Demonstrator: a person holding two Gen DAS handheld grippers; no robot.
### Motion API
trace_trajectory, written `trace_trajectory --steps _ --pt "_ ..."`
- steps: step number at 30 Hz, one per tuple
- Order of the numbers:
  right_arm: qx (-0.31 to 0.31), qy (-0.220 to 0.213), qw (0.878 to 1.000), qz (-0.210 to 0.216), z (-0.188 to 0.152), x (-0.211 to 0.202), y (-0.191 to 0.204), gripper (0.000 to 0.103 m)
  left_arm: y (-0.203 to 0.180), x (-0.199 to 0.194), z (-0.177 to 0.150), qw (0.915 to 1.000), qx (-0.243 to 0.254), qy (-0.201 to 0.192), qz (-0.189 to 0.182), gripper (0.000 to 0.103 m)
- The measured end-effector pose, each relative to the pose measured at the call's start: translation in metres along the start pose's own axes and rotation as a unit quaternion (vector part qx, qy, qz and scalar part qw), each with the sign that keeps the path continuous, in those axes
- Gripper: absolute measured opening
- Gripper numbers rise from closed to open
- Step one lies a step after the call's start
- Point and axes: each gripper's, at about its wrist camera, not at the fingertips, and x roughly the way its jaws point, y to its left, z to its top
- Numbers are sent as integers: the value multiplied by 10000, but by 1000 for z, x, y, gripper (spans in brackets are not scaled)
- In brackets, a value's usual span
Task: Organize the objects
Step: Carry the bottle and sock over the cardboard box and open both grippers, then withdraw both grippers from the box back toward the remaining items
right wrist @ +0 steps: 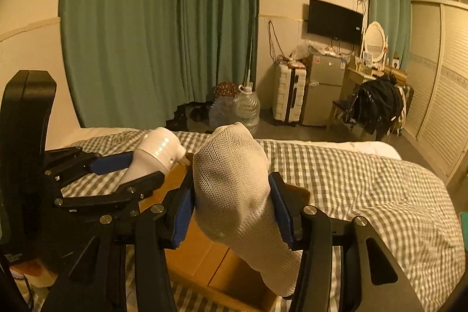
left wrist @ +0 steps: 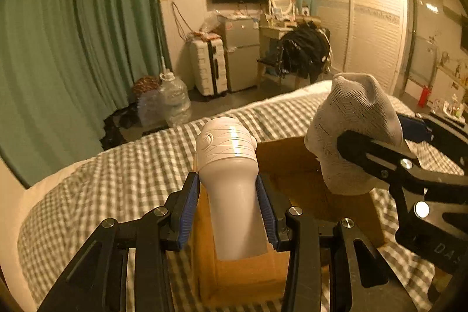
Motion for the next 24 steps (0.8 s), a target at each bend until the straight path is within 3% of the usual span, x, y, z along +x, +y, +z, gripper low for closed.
trace_trajectory --steps 4,9,17,18,19,21,24 --pt "-29 284 9996 -29 -7 36 -12 48 4 39 -6 9994 -27 312 -144 41" --pt "170 738 9971 76 -23 76 -29 48 -6 58 -17 9982 287 405 -330 41" --pt "174 896 9957 168 -39 83 -33 52 -21 67 -30 9949 598 689 -430 44" --pt "195 849 9960 177 -39 80 -33 55 -22 63 -30 9950 620 661 -420 54" --pt "231 791 9964 189 -38 76 -34 65 -24 55 -29 9953 634 620 -387 69" --pt "365 683 9966 276 -36 63 -35 72 -24 41 -25 9962 612 519 -328 82" --pt "483 534 9971 248 -29 38 -34 72 -19 11 -22 9978 461 448 -184 82"
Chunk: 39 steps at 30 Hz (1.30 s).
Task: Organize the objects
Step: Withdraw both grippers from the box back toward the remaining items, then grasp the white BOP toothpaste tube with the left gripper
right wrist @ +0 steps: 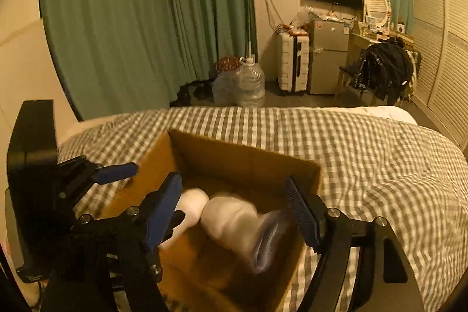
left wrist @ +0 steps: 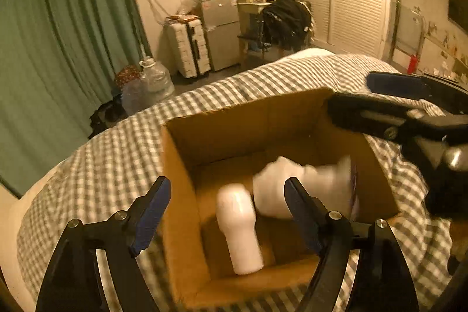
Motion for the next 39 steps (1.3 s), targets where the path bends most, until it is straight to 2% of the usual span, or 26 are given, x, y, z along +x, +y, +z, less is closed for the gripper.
trace_trajectory --steps 4,11,13,17,20,24,28,33,39 --pt "19 -163 9998 -72 10 -49 6 74 9 -49 -2 9997 -164 -105 169 83" --pt "-389 -621 9969 -270 21 -156 37 83 31 -147 -8 9969 -434 -328 572 83" --pt "-467 -735 9958 -270 20 -188 49 84 35 -175 -14 9955 -486 -426 687 88" --pt "-594 -906 9937 -296 17 -242 74 87 35 -212 -29 9939 -454 -598 802 89" --pt "-696 -921 9929 -297 6 -264 88 88 28 -225 -47 9943 -401 -608 776 89" --pt "-771 -788 9936 -233 -25 -274 102 88 18 -227 -83 9947 -437 -568 743 89" --pt "-775 -433 9959 -194 -70 -253 108 89 8 -210 -127 9947 -571 -354 779 89" --pt "-697 121 9970 -322 -136 -208 110 89 -2 -172 -182 9920 -1006 196 735 89" --pt "-510 687 9956 -379 -197 -174 101 88 -23 -145 -224 9899 -988 670 763 89"
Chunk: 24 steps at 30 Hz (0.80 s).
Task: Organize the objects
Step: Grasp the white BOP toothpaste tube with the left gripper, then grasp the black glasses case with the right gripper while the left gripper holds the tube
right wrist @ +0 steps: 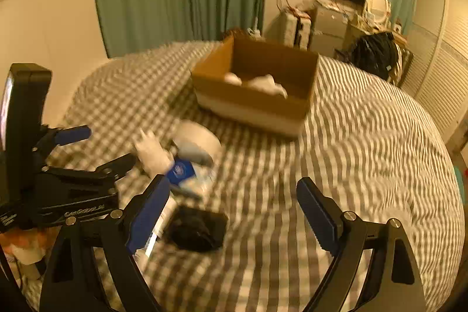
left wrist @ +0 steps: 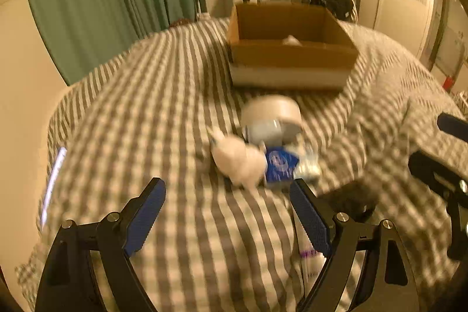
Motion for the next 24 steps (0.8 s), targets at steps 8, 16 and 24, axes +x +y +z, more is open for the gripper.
trace_trajectory --steps 8,16,24 --pt "489 387 9981 28 -29 22 -22 89 -37 7 -35 9967 538 356 -498 89" --pt "541 416 9976 60 -32 27 -19 89 -53 27 -47 9923 798 668 -673 58" --pt "551 539 9970 83 -35 35 -17 89 -34 19 -39 9913 350 656 -1085 29"
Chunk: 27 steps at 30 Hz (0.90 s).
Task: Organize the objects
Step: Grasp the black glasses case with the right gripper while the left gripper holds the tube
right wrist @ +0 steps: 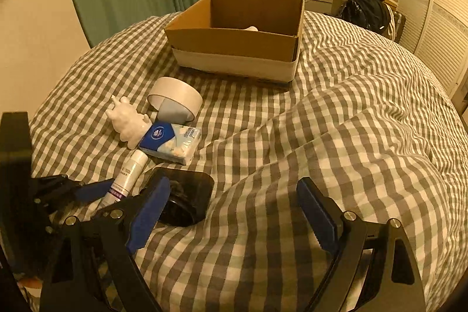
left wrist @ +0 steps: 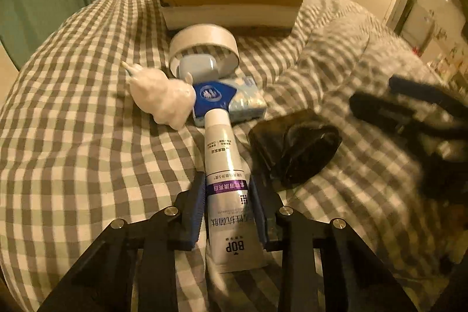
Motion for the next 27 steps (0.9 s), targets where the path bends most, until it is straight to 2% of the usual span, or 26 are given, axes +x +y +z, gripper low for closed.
trace_trajectory --steps 3,7,11,17,23,24,26,27 --pt "-39 -2 9999 134 1 1 5 88 7 -18 6 9996 -128 -234 -47 27" --pt "-176 96 9993 320 2 8 17 88 21 -33 14 9983 -135 -531 199 27" --pt "-305 282 9981 465 3 21 32 88 32 -31 14 9979 -217 -501 346 27" --pt "-393 754 9957 366 -4 51 44 88 44 -30 15 9973 -345 -518 382 27" --pt "-565 886 9937 380 -9 59 53 88 43 -25 16 9977 -314 -459 378 27" --pt "-597 911 9933 386 -11 60 55 87 42 -26 16 9977 -313 -459 382 27" --pt "-644 961 9923 445 -12 62 57 75 42 -26 16 9977 -310 -461 393 27" --pt "-656 975 9919 485 -13 62 57 75 42 -26 16 9976 -312 -463 398 27"
